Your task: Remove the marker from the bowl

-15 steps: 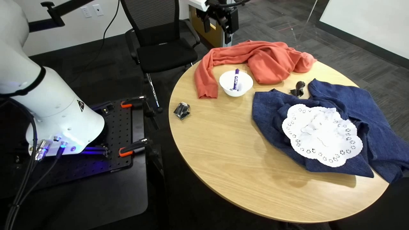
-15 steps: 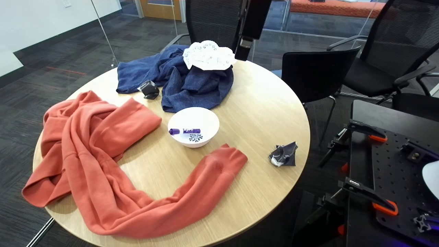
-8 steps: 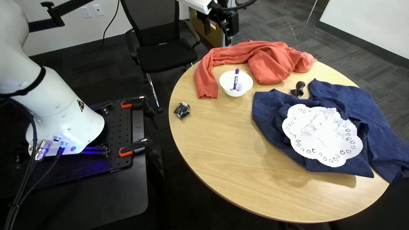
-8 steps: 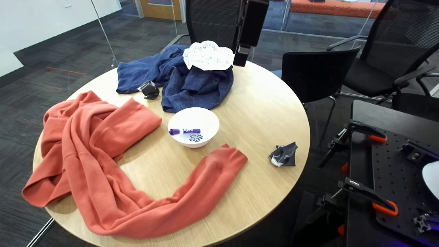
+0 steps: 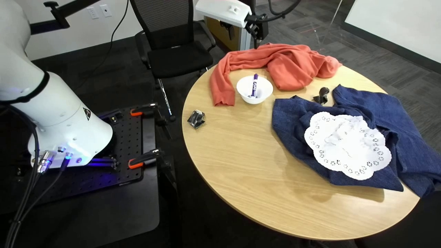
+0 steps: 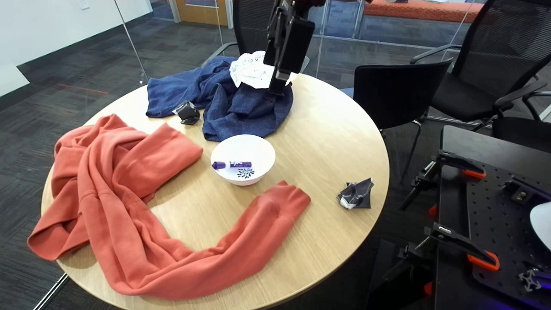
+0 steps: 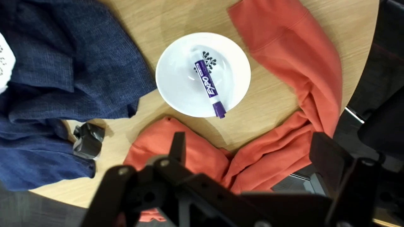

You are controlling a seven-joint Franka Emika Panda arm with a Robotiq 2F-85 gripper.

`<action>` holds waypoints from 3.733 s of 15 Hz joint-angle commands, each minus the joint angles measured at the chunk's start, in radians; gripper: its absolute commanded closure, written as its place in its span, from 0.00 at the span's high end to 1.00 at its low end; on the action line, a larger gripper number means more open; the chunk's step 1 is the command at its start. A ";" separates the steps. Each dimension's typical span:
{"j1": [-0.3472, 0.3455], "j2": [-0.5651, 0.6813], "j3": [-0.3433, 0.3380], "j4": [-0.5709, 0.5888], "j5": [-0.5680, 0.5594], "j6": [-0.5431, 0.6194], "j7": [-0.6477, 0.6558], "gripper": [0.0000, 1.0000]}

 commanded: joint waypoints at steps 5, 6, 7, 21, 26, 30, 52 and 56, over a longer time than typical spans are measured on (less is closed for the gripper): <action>-0.069 0.215 0.086 0.145 0.062 0.023 -0.299 1.00; -0.079 0.242 0.094 0.156 0.043 0.035 -0.310 1.00; -0.089 0.267 0.102 0.167 0.027 0.039 -0.316 1.00; -0.169 0.369 0.182 0.197 -0.018 0.054 -0.354 1.00; -0.193 0.443 0.208 0.239 -0.039 0.110 -0.380 1.00; -0.206 0.494 0.220 0.273 -0.085 0.126 -0.362 0.73; -0.199 0.701 0.212 0.447 -0.228 0.097 -0.301 0.74; -0.198 0.721 0.215 0.463 -0.236 0.096 -0.300 0.34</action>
